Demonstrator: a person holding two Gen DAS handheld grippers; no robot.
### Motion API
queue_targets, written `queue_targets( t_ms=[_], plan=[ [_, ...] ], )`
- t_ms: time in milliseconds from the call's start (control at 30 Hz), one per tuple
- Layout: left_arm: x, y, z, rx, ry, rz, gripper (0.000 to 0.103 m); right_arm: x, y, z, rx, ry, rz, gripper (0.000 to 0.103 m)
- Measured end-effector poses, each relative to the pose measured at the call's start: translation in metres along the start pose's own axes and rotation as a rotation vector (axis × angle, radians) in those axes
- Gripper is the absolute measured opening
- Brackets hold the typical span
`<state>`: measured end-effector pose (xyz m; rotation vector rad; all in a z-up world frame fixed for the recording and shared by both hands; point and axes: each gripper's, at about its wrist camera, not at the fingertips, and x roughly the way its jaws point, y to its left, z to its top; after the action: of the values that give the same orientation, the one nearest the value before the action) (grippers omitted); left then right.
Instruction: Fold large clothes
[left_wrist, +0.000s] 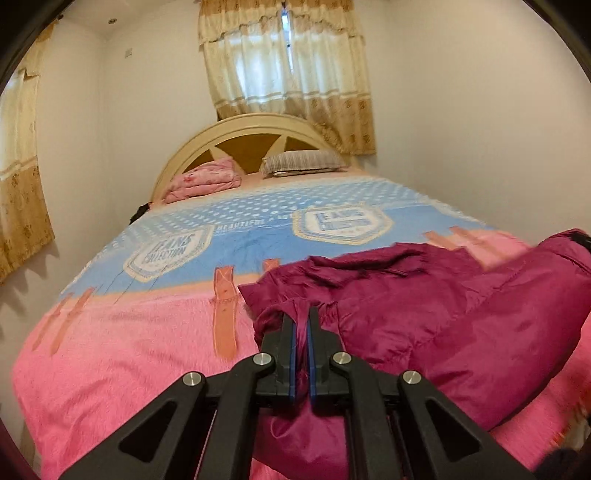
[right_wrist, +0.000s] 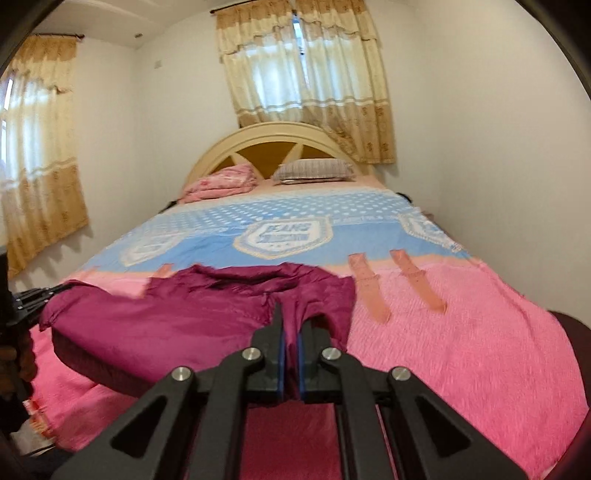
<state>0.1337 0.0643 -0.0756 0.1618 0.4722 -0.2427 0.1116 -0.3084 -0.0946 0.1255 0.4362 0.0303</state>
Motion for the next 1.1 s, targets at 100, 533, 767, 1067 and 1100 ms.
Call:
queue_targets(
  t_ms=[100,533,767,1067,1100],
  plan=[
    [0.053,0.006,0.018,-0.017,0.02,0.022,0.004,0.037,-0.011,0.012,0.047,0.01,-0.013,0.005],
    [0.167,0.041,0.048,-0.167,0.02,0.29,0.092,0.164,-0.03,0.041,0.104,0.112,-0.051,0.006],
    [0.19,0.075,0.069,-0.242,0.037,0.495,0.093,0.217,-0.044,0.055,0.142,0.127,-0.106,0.039],
    [0.159,0.068,0.073,-0.233,-0.095,0.554,0.094,0.195,-0.015,0.065,0.052,0.006,-0.149,0.086],
    [0.159,0.055,0.07,-0.216,-0.089,0.53,0.094,0.198,-0.004,0.06,0.033,0.029,-0.134,0.086]
  ],
)
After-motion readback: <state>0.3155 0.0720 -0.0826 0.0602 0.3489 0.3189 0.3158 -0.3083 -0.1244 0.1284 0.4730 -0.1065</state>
